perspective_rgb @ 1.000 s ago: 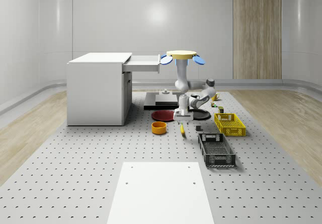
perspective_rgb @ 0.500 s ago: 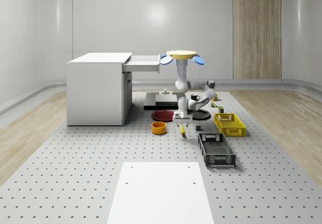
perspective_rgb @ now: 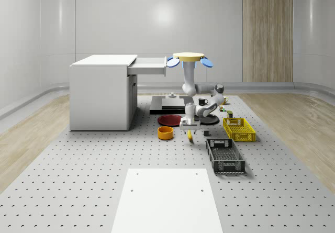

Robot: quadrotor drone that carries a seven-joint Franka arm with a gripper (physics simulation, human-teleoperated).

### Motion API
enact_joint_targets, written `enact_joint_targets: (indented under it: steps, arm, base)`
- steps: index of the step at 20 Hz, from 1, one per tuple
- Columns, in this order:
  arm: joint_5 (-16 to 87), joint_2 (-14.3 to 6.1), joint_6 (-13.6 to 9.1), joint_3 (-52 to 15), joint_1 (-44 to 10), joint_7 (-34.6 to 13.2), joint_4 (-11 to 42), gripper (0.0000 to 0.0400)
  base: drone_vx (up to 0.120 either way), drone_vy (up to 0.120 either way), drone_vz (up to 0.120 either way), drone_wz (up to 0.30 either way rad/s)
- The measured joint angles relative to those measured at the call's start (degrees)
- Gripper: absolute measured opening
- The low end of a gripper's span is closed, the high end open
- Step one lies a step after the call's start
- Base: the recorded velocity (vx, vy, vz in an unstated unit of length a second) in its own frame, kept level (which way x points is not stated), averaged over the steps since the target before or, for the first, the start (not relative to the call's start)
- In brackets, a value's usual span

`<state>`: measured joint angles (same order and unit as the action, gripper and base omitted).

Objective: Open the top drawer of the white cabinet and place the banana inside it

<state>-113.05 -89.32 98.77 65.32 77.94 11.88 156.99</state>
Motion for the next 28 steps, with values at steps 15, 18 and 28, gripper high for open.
enact_joint_targets:
  steps: [15,18,28]
  arm:
    - [-6.9,1.8,1.1,-6.8,-0.8,-0.4,-1.0,0.04]
    - [-7.9,2.3,1.2,-7.6,-1.0,-0.7,-1.4,0.04]
    - [-9.9,3.9,0.7,-9.3,-1.9,-1.8,-2.2,0.0345]
  base:
    - [0.0,0.0,0.0,0.0]
    - [0.0,0.0,0.0,0.0]
    - [0.0,0.0,0.0,0.0]
